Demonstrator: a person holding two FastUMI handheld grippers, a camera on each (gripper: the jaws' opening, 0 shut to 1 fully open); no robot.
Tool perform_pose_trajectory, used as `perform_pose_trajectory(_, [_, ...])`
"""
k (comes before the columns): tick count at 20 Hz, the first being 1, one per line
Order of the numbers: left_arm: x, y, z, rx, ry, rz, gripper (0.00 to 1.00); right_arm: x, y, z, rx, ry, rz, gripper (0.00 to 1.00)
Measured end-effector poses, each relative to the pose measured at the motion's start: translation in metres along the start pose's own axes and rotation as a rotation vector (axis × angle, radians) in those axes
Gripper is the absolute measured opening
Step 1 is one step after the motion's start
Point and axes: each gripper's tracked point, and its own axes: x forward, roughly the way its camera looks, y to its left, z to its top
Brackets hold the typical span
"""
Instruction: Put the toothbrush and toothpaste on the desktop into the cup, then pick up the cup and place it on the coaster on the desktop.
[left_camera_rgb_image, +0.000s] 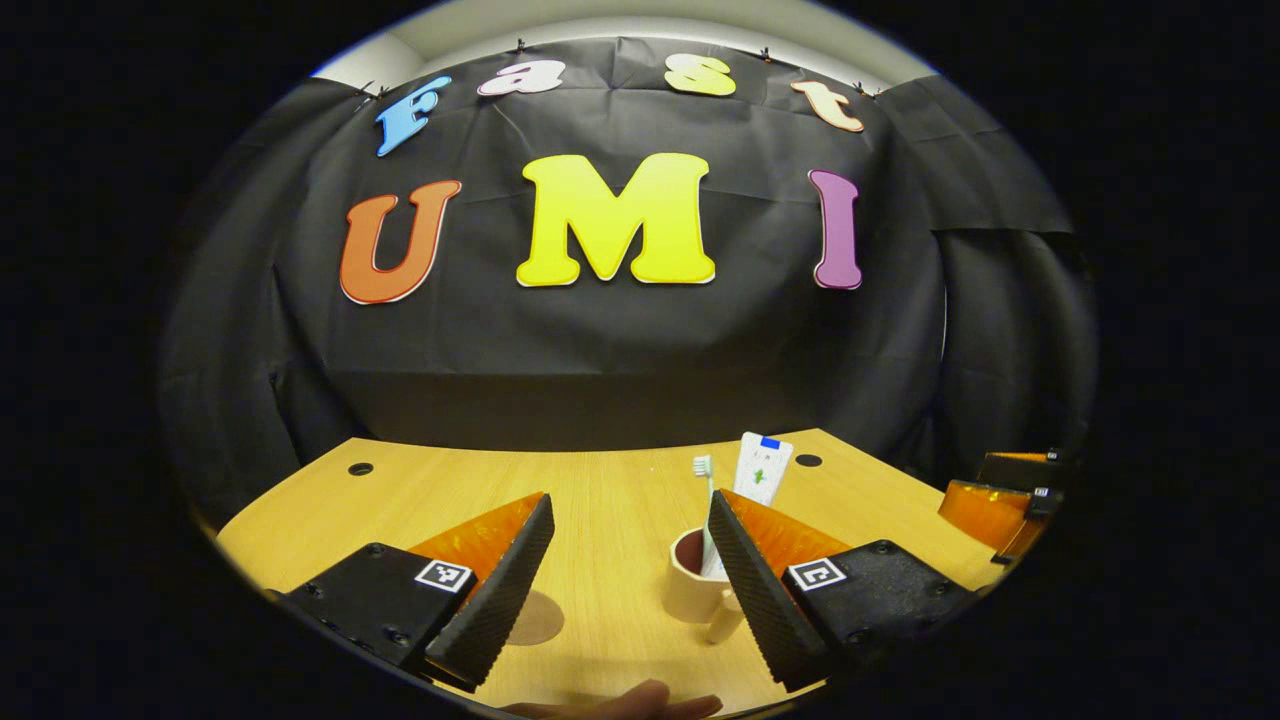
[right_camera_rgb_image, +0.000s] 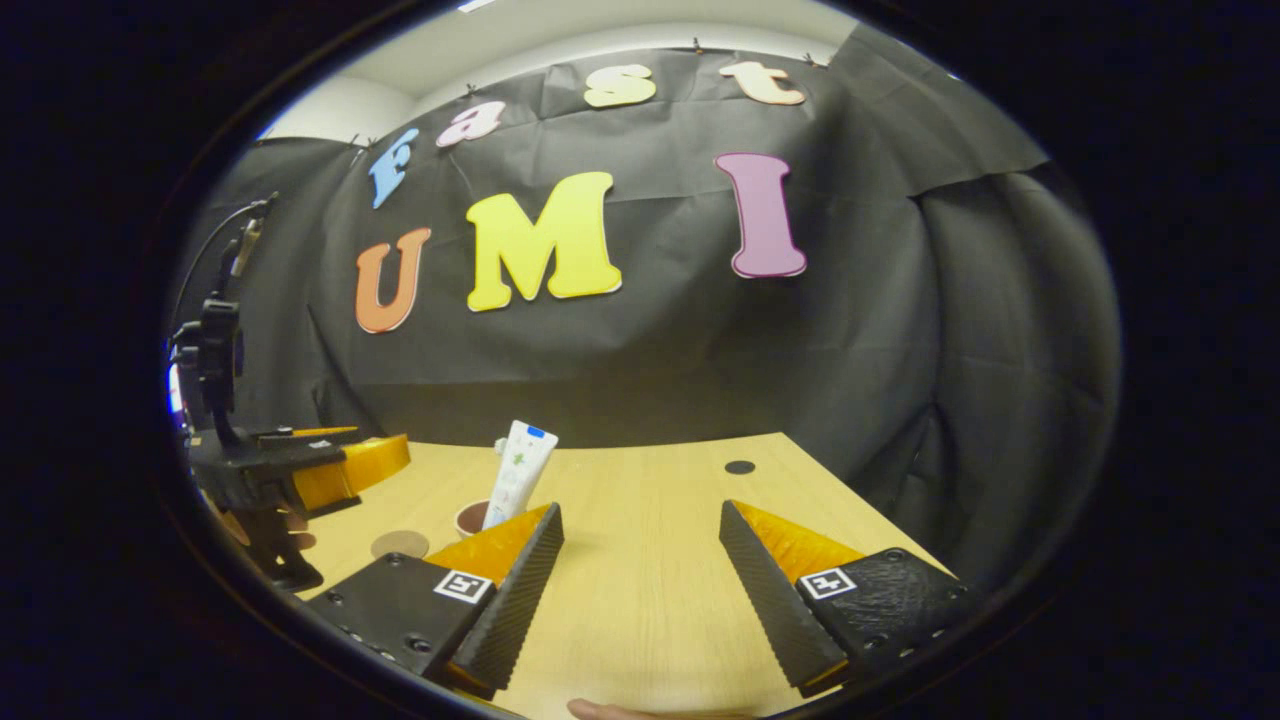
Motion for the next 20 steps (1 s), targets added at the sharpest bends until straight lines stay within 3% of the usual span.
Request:
perform_pose_trajectory(6, [-0.016, 0.044, -0.014, 0.022, -0.036, 0.059, 0.99, 0.018, 0.042, 0.004, -0.019, 0.031, 0.033, 0.95])
perform_pose_trajectory(9, [-0.021, 0.06, -0.029, -0.017, -0.028, 0.063, 0.99, 0.032, 0.065, -0.003, -0.042, 0.073, 0.036, 0.95])
perform_pose_trajectory(15, [-0.032, 0.092, -0.051, -0.012, -0.009, 0.086, 0.99, 0.067, 0.104, -0.024, -0.085, 0.23, 0.044, 0.96])
perform_pose_trajectory(16, [-0.035, 0.096, -0.052, -0.007, -0.018, 0.086, 0.99, 0.073, 0.11, -0.025, -0.095, 0.254, 0.045, 0.92])
perform_pose_trajectory(20, [-0.041, 0.111, -0.055, 0.005, -0.042, 0.099, 0.99, 0.091, 0.137, -0.035, -0.168, 0.373, 0.068, 0.96])
